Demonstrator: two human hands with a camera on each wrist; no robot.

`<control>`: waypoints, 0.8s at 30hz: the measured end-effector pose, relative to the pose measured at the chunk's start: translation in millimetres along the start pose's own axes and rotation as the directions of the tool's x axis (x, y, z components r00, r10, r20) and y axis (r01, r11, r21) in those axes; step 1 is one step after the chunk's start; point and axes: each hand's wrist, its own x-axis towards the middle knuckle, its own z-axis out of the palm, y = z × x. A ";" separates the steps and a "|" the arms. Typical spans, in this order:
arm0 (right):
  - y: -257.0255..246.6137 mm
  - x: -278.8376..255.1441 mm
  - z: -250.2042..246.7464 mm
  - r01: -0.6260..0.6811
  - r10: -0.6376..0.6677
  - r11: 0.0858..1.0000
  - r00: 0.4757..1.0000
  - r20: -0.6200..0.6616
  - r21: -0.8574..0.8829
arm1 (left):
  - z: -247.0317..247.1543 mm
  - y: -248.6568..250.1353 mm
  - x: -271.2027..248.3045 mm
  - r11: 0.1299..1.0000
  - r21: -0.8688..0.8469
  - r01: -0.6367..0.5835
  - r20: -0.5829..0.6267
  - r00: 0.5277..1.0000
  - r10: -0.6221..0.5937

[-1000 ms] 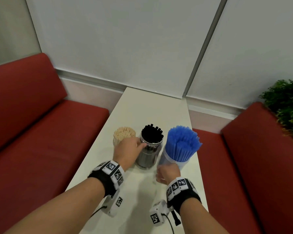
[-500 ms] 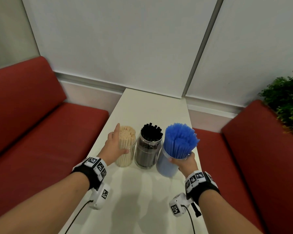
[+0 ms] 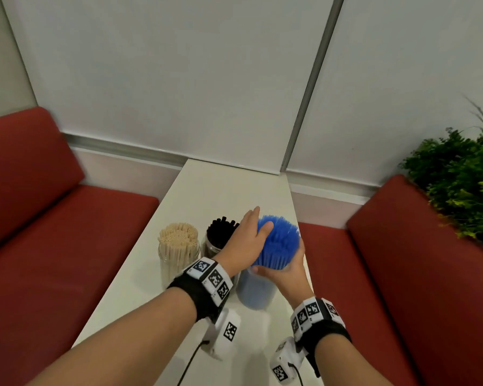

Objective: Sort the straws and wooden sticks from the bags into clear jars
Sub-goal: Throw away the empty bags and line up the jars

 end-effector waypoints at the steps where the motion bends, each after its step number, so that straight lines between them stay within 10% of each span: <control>1: 4.9 0.9 0.6 -0.004 0.004 1.000 1.000 0.003 0.014 | 5.9 -1.0 5.0 0.999 -0.001 0.033 0.016 0.999 -0.033; 11: 13.4 23.1 -6.9 0.034 -0.035 0.998 0.999 0.012 0.049 | 42.2 -14.5 21.4 0.970 -0.232 0.070 -0.184 0.976 -0.114; 16: 12.5 25.9 -19.4 -0.008 0.006 1.000 0.997 0.073 0.027 | 55.8 -10.8 19.3 0.754 -0.643 0.135 -0.111 0.958 -0.266; 24: 14.8 31.2 -22.3 -0.049 0.051 0.998 0.998 0.046 -0.048 | 66.9 -16.2 29.1 0.701 -0.684 0.203 -0.090 0.930 -0.357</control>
